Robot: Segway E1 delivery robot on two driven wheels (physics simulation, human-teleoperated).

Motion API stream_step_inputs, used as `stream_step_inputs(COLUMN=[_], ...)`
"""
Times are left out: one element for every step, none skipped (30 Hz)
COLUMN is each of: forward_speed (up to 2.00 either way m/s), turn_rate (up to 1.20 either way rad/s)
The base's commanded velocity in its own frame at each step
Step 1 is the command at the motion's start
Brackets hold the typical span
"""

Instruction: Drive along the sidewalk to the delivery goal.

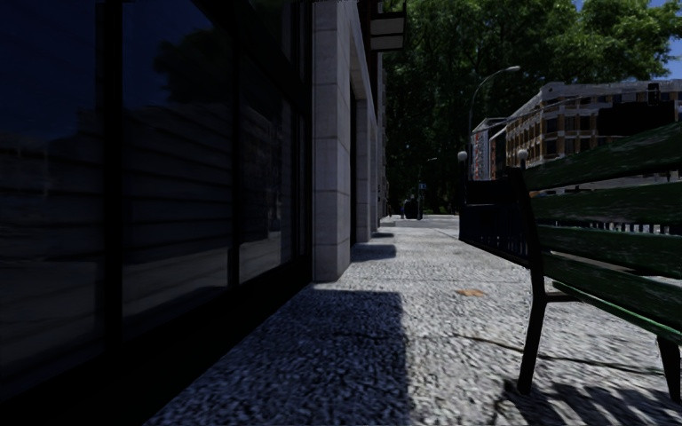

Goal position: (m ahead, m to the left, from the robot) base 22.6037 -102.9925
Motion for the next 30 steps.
stream_step_inputs(forward_speed=[2.00, 2.00, 2.00, 2.00, 2.00, 2.00, 2.00, 2.00, 2.00, 2.00, 2.00, 2.00, 2.00, 2.00, 2.00, 2.00, 2.00, 2.00, 2.00, 2.00, 2.00, 2.00, 2.00, 2.00, 2.00, 2.00, 2.00, 2.00, 2.00, 2.00], turn_rate=[-0.28, -0.34, -0.39, -0.42, -0.43, -0.43, -0.43, -0.43, -0.43, -0.43, -0.43, -0.43, -0.43, -0.43, -0.43, -0.42, -0.26, 0.00, 0.00, 0.00, 0.00, 0.00, 0.00, 0.00, 0.00, 0.00, 0.00, 0.00, 0.00, 0.00])
